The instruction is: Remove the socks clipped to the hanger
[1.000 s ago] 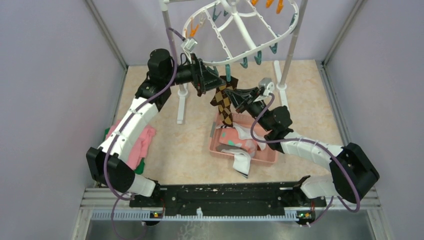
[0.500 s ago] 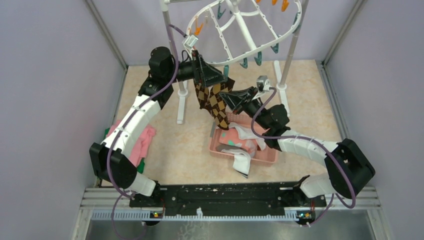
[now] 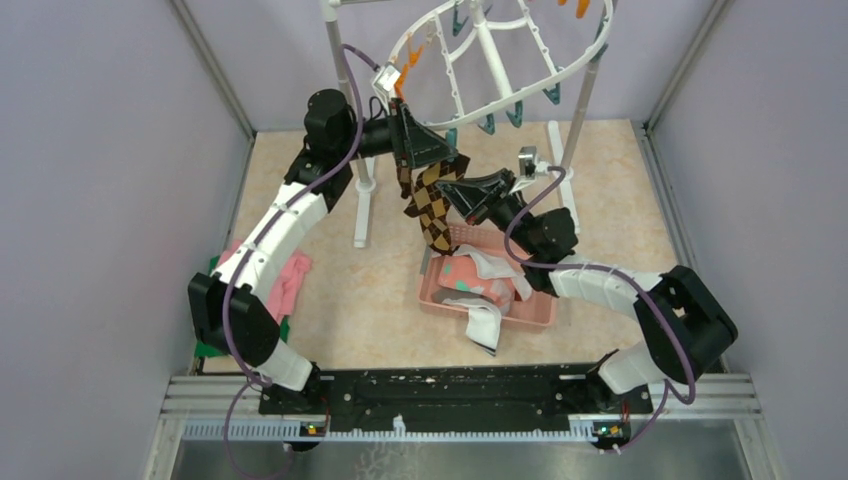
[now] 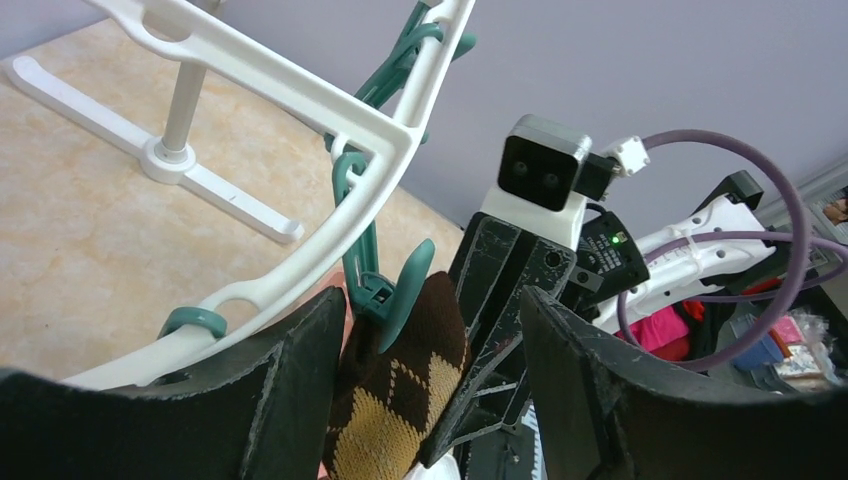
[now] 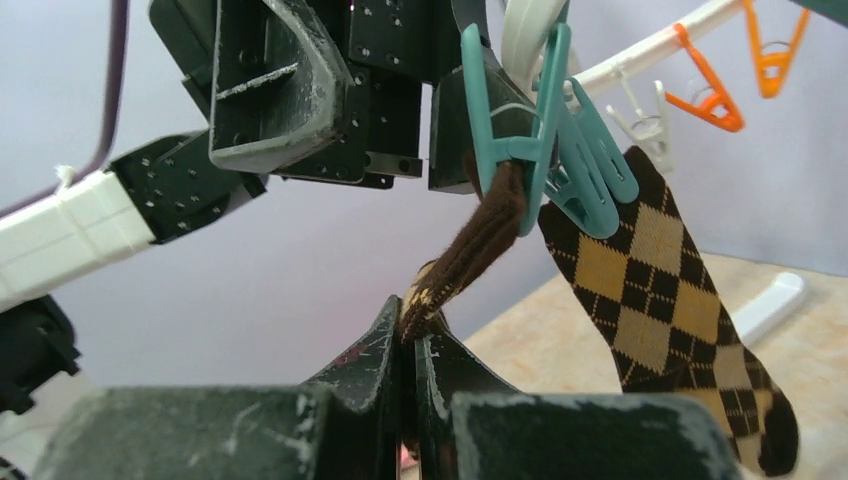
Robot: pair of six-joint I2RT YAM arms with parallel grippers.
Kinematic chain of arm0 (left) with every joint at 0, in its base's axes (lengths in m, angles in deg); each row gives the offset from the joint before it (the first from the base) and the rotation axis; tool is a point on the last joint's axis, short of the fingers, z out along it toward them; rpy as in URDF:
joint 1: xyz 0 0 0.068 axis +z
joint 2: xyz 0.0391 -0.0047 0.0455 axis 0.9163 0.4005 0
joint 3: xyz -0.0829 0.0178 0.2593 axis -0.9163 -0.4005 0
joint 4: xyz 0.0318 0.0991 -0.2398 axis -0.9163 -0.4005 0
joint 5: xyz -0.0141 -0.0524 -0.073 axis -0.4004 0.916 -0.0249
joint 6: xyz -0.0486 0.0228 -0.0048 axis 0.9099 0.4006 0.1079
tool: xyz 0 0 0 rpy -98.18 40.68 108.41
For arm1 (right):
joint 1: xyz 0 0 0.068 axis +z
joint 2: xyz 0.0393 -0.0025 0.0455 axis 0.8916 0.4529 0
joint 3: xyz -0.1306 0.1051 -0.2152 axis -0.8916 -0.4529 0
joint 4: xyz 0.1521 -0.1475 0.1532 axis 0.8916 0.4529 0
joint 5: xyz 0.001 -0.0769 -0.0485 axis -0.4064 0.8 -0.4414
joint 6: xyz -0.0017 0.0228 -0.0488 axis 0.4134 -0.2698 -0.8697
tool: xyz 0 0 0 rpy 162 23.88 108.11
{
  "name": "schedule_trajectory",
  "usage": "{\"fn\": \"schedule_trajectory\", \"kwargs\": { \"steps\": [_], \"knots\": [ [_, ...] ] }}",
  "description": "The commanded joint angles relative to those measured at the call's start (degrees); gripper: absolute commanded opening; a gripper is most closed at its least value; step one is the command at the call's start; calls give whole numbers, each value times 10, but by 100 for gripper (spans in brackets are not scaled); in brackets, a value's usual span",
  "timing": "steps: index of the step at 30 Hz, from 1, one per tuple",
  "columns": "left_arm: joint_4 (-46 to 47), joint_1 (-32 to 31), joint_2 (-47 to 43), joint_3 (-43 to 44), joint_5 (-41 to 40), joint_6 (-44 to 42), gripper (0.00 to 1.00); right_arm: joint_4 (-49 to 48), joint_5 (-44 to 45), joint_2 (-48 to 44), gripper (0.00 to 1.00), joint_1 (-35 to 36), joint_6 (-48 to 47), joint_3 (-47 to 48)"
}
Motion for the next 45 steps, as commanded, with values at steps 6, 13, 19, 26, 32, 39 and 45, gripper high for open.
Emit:
{"fn": "schedule_trajectory", "kwargs": {
  "steps": [6, 13, 19, 26, 32, 39, 45],
  "knots": [
    [75, 0, -6, -24, 16, 29, 69, -141, -67, 19, 0, -29, 135, 17],
    [83, 1, 12, 15, 18, 50, 59, -162, -99, 38, 0, -36, 196, 27],
    [91, 0, 20, 28, 14, 66, 52, -215, -127, 73, 0, -39, 265, 34],
    [97, 0, 20, 25, 6, 80, 47, -204, -140, 85, 0, -40, 275, 49],
    [98, 0, 21, 30, -2, 84, 35, -187, -141, 83, 0, -39, 271, 51],
    [66, 4, 20, 37, -21, 79, 0, -151, -147, 72, 0, -39, 247, 40],
    [58, 6, 16, 35, -22, 69, 0, -19, -138, 3, 0, -51, 142, 20]
  ]
}}
